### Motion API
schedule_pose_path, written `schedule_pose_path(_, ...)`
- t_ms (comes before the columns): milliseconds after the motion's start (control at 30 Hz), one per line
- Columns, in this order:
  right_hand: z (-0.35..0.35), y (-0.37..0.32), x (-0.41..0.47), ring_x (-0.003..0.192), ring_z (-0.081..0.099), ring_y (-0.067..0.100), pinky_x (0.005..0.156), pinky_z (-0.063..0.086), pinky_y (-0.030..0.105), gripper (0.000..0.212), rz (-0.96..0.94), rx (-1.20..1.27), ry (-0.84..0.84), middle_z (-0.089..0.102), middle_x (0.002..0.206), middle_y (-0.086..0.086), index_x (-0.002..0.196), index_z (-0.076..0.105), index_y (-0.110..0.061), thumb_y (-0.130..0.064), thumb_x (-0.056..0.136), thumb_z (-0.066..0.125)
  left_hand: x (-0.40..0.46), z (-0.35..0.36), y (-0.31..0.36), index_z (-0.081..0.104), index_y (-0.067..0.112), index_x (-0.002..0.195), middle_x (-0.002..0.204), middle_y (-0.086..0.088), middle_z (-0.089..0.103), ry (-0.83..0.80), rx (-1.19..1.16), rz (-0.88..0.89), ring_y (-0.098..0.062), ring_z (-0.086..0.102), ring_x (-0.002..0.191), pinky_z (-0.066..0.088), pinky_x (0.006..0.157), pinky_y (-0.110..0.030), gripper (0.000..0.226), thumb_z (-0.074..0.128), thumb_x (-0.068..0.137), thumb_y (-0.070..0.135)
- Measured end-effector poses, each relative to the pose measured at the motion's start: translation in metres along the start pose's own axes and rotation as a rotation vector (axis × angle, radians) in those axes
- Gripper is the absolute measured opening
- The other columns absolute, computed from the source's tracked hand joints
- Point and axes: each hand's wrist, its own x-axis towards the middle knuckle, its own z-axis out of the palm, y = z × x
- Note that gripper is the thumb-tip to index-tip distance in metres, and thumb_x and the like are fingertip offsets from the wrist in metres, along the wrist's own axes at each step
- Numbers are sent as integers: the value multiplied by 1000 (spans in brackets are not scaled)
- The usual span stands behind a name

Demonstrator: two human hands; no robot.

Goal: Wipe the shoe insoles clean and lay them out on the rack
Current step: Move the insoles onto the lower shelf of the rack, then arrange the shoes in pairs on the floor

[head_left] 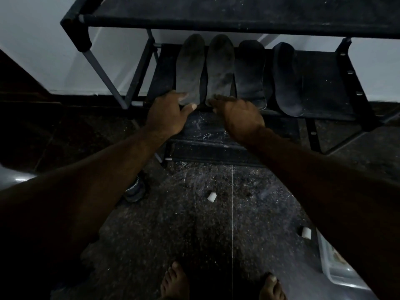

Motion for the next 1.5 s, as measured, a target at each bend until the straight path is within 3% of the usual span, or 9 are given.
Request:
schedule_pose_path(333,-1,-1,0,132,42,29,101,44,44,41,0,20,-35,32,154,2,146,35,-25,-25,105,36,0,1,-2,51,8,140,142,-13,52,13,-14,16,-25,49,130,35,106,-28,59,64,92,39)
schedule_pose_path(600,2,3,-10,138,33,30,112,33,45,49,-32,26,35,34,152,5,148,31,-23,-34,101,40,-21,-11,-13,34,14,151,154,-12,36,6,-56,19,-25,28,145,24,117,-36,70,63,92,40)
schedule_pose_path(733,-9,-13,-25,141,27,31,113,28,46,52,-27,-40,42,30,154,10,148,30,-17,-34,100,44,-47,-33,-26,35,11,149,152,-12,39,37,-87,38,-25,31,144,27,118,-40,68,64,93,35)
schedule_pose_path(900,-20,-59,-42,137,33,36,108,33,51,49,-81,-44,35,36,150,15,144,40,-11,-32,99,48,-91,-74,-51,46,7,142,142,-16,50,73,-59,-16,-29,46,132,36,109,-35,64,65,90,38)
schedule_pose_path(1067,-26,-121,-50,126,45,42,100,39,51,41,-176,-7,54,48,141,20,132,54,-6,-28,97,54,-138,-124,-84,51,10,139,136,-15,53,128,-36,-114,-29,49,126,36,106,-32,65,62,85,46)
schedule_pose_path(1300,-29,-200,-50,126,44,40,99,39,47,41,-273,-18,19,47,142,16,133,54,-10,-32,98,50,-196,-178,-134,56,15,130,123,-13,59,202,-31,-259,-28,58,112,47,96,-38,49,69,87,33)
schedule_pose_path(1500,-13,-248,-42,123,45,38,99,40,46,38,-300,4,-40,50,138,14,131,55,-11,-32,100,49,-234,-194,-184,55,14,130,122,-13,60,142,-24,-405,-30,58,110,48,90,-38,45,68,89,31)
